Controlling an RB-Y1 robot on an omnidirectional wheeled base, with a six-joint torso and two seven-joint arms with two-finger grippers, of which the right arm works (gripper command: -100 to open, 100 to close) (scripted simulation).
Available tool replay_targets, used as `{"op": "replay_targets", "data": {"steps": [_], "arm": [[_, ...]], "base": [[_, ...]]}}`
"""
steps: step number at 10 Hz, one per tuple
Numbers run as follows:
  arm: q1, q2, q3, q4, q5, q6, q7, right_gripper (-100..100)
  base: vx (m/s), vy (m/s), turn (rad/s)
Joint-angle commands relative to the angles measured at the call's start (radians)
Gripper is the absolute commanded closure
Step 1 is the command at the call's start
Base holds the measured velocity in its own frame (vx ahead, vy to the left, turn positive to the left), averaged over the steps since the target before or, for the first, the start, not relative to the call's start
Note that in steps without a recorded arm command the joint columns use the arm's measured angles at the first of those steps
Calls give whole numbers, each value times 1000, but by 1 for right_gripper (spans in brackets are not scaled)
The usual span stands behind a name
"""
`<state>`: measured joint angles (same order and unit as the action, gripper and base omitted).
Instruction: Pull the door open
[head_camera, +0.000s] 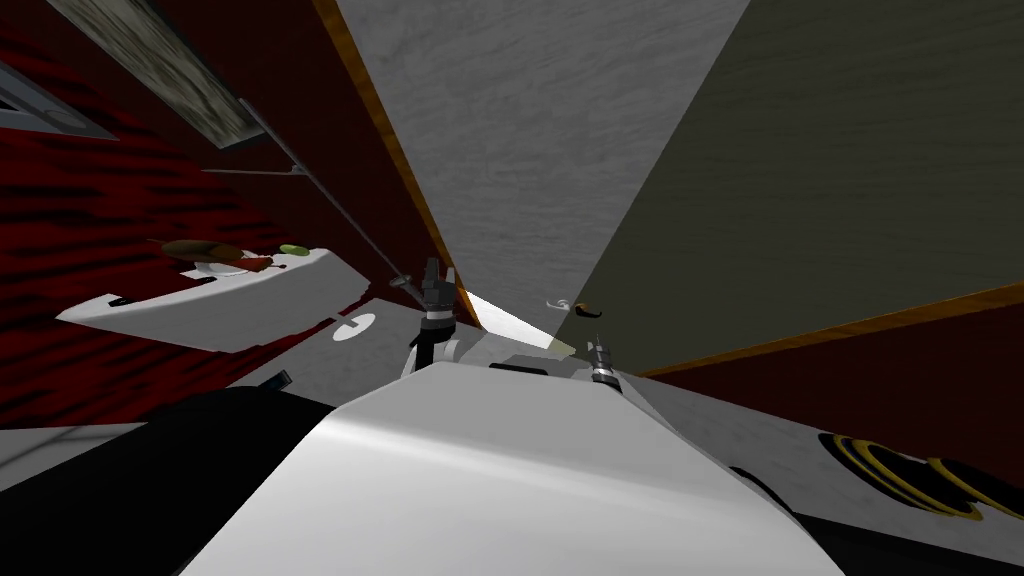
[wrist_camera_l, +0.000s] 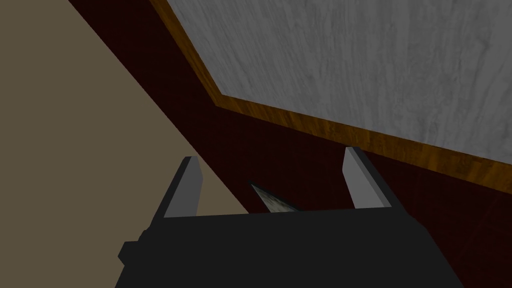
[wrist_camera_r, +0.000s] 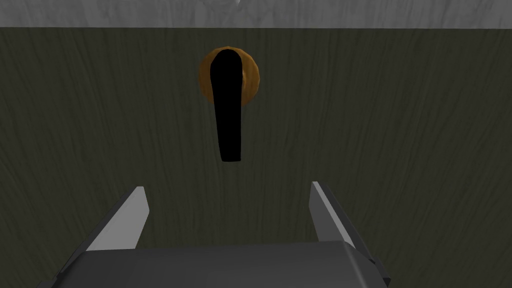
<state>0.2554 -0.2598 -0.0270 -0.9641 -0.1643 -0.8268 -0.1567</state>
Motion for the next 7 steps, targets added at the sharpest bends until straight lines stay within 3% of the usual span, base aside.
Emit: {"op": "replay_targets", "data": {"steps": [1,2,4,6,7], "arm": [[0,0,0,0,0,0,0,-100],[9,-15,-29,26,-15,-2,-1,-100],[11,-17,-35,30,-18,-2,-1,-100],[22,-38,-81,68,-41,-3,-2,-100],[22,-38,-81,68,-41,-3,-2,-100]], "base": [[64,-14,8],[9,-12,49],[-5,-15,12],[10,-19,71],[15,-27,22]]}}
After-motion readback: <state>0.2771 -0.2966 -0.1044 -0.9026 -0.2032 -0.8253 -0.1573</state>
